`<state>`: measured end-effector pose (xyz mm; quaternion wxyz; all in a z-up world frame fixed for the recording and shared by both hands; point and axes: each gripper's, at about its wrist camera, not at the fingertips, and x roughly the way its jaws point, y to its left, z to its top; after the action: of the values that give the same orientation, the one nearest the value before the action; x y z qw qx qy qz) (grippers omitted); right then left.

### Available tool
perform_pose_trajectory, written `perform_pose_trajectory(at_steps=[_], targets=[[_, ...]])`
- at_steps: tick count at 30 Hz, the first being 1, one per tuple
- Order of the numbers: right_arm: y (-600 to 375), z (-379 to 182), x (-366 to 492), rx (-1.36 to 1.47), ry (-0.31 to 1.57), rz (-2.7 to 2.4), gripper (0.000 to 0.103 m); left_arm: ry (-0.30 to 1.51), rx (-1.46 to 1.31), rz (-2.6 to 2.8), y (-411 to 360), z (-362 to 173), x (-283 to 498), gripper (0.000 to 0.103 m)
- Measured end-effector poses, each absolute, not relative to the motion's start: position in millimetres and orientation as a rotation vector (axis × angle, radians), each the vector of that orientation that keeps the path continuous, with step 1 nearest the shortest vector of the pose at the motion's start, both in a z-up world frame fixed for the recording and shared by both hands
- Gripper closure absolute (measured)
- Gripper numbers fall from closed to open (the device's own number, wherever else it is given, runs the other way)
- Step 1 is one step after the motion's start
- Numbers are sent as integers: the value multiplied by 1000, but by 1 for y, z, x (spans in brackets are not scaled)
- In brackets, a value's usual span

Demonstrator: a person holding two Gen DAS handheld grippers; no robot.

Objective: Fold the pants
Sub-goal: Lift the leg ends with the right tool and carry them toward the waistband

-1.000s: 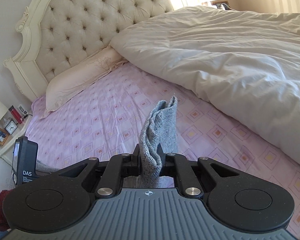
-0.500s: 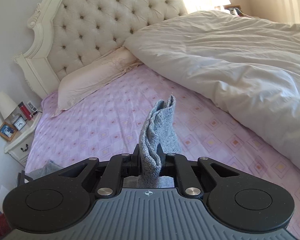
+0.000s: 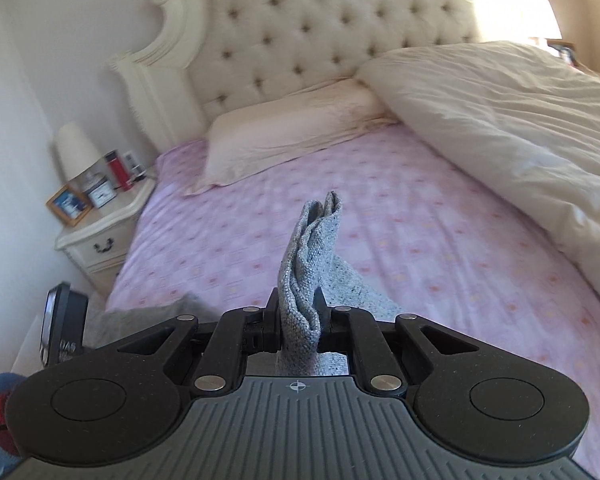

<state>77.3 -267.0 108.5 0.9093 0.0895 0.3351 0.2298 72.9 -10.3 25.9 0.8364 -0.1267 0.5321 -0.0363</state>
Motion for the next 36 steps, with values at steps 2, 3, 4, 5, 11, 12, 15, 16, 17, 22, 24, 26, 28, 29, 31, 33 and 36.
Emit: perform_pose_trajectory(at_steps=[2, 3, 4, 5, 11, 12, 15, 16, 17, 22, 24, 26, 28, 29, 31, 33, 36], targets=[[-236, 107, 79, 165, 684, 509, 90, 1102, -285, -24, 16, 31, 70, 54], [-220, 104, 78, 152, 681, 520, 90, 1089, -293, -2, 28, 33, 70, 54], [-203, 99, 79, 139, 681, 529, 90, 1078, -299, 22, 41, 36, 68, 54], [-187, 92, 80, 123, 682, 539, 90, 1067, -303, 46, 52, 38, 66, 54], [-112, 20, 86, 89, 803, 561, 83, 1035, -328, 159, 99, 38, 56, 54], [-107, 8, 86, 91, 846, 569, 82, 1034, -336, 166, 104, 37, 54, 54], [-102, -11, 80, 107, 938, 603, 78, 1044, -350, 171, 111, 25, 57, 54], [-104, -10, 76, 106, 938, 611, 76, 1051, -354, 169, 113, 23, 57, 54], [-107, -5, 72, 106, 930, 618, 73, 1054, -358, 165, 112, 18, 59, 54], [-142, 20, 80, 215, 870, 546, 66, 1057, -332, 96, 95, 15, 63, 54], [-151, 16, 88, 219, 894, 501, 66, 1065, -312, 44, 80, 13, 66, 54], [-154, 6, 90, 210, 942, 478, 66, 1101, -312, -29, 66, 7, 66, 54], [-152, -8, 87, 196, 1015, 489, 66, 1159, -313, -107, 54, -1, 65, 54], [-151, -15, 83, 174, 1059, 493, 66, 1199, -306, -137, 49, -7, 63, 54], [-145, -26, 76, 106, 1140, 500, 66, 1306, -269, -165, 41, -22, 60, 51], [-141, -28, 68, 72, 1146, 506, 66, 1366, -225, -158, 37, -36, 56, 49], [-144, -14, 63, 118, 1068, 535, 66, 1345, -220, -158, 40, -24, 51, 49]])
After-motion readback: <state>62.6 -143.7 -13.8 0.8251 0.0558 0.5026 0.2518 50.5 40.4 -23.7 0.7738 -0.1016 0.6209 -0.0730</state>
